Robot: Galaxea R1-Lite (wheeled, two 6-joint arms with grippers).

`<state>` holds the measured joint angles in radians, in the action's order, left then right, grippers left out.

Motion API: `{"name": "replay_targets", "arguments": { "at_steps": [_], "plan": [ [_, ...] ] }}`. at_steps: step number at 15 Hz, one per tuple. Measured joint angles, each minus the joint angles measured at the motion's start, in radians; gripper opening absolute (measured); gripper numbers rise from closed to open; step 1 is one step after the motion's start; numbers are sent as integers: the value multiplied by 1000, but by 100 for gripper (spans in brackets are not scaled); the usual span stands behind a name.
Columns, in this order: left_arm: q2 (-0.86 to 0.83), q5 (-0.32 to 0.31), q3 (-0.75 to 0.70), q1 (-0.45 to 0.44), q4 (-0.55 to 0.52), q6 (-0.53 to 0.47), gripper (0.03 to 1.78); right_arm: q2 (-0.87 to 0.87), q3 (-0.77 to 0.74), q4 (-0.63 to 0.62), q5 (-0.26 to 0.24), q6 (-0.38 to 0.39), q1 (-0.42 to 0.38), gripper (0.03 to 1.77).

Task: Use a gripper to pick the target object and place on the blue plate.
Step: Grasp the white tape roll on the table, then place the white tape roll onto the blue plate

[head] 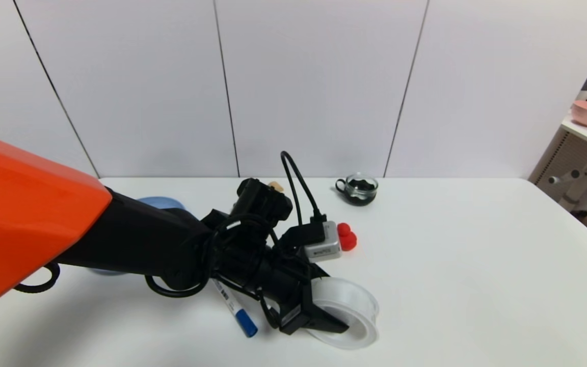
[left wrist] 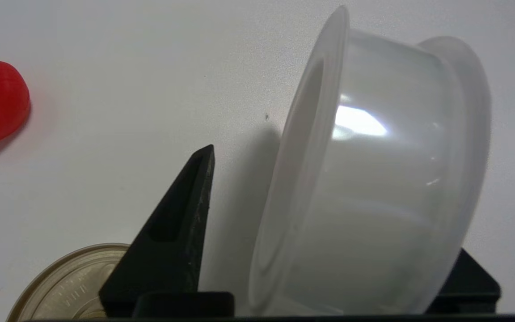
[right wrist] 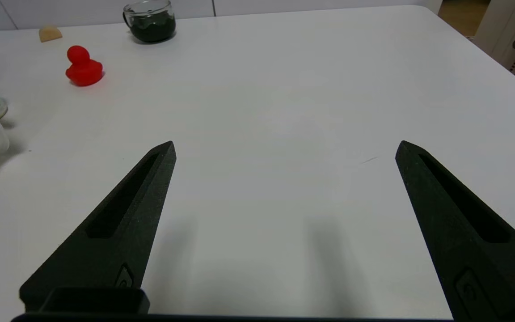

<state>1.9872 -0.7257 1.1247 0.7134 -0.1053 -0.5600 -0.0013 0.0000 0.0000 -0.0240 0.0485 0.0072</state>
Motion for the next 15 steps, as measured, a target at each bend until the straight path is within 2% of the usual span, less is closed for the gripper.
{"name": "replay_targets", "arguments": {
  "at_steps": [3,4,11,13,15],
  "plan": [
    [2,0,2,0,-1,0,66,0,0,0,0,0,0,170],
    [2,0,3,0,-1,0,60,0,0,0,0,0,0,170],
    [-79,7,17,-21,-9,7,60,0,0,0,0,0,0,170],
    [-145,44,53,-72,5,30,60,0,0,0,0,0,0,170],
    [-221,126,99,-163,39,81,60,0,0,0,0,0,0,170]
  ]
}}
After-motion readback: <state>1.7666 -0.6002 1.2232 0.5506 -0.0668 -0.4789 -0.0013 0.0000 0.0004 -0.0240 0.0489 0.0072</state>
